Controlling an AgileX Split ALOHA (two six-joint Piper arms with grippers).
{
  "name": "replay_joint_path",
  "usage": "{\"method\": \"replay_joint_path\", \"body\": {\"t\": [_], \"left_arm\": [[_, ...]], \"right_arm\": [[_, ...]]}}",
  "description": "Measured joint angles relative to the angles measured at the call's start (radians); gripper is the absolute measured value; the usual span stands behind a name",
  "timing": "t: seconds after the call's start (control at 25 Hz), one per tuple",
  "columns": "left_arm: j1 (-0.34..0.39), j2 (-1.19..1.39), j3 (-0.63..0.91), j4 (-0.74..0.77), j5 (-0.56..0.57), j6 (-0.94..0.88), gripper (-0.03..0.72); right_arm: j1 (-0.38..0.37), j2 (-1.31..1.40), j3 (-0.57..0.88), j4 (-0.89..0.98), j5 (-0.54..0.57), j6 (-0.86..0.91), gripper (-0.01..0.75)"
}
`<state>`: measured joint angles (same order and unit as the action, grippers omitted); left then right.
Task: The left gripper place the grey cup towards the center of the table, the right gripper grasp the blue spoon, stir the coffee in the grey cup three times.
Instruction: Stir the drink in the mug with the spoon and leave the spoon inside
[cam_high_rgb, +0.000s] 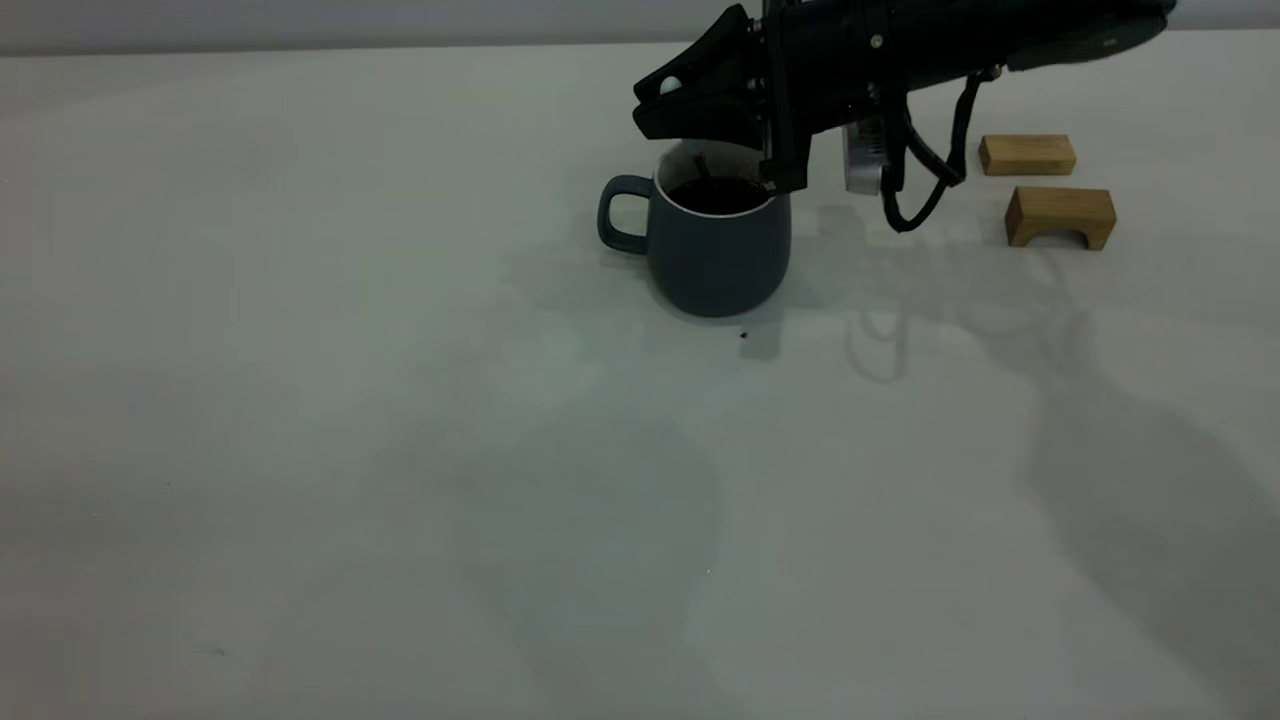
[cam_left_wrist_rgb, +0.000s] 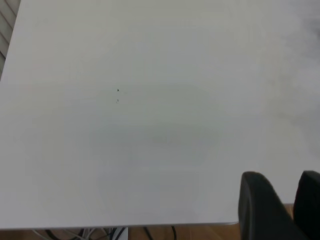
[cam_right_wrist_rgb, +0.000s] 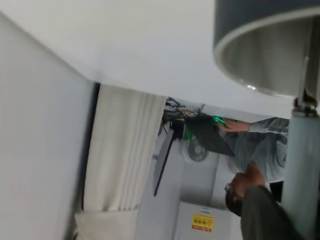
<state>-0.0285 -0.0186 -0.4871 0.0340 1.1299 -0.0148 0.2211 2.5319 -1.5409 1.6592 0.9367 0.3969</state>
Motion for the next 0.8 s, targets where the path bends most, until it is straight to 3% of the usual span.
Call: {"method": "replay_joint_path", "body": {"t": [0.44, 0.56, 0.8], "left_arm": [[0.0, 0.0, 0.0, 0.0, 0.0, 0.0, 0.243], [0.0, 0.0, 0.0, 0.0, 0.0, 0.0, 0.243], [0.0, 0.0, 0.0, 0.0, 0.0, 0.0, 0.243]], "right_arm": [[0.001, -0.011, -0.003, -0.062, 0.004, 0.262, 0.122], [0.01, -0.011, -0.003, -0.006, 0.049, 0.247, 0.122], [0.02, -0.011, -0.003, 0.092, 0.1, 0.053, 0.122]]}}
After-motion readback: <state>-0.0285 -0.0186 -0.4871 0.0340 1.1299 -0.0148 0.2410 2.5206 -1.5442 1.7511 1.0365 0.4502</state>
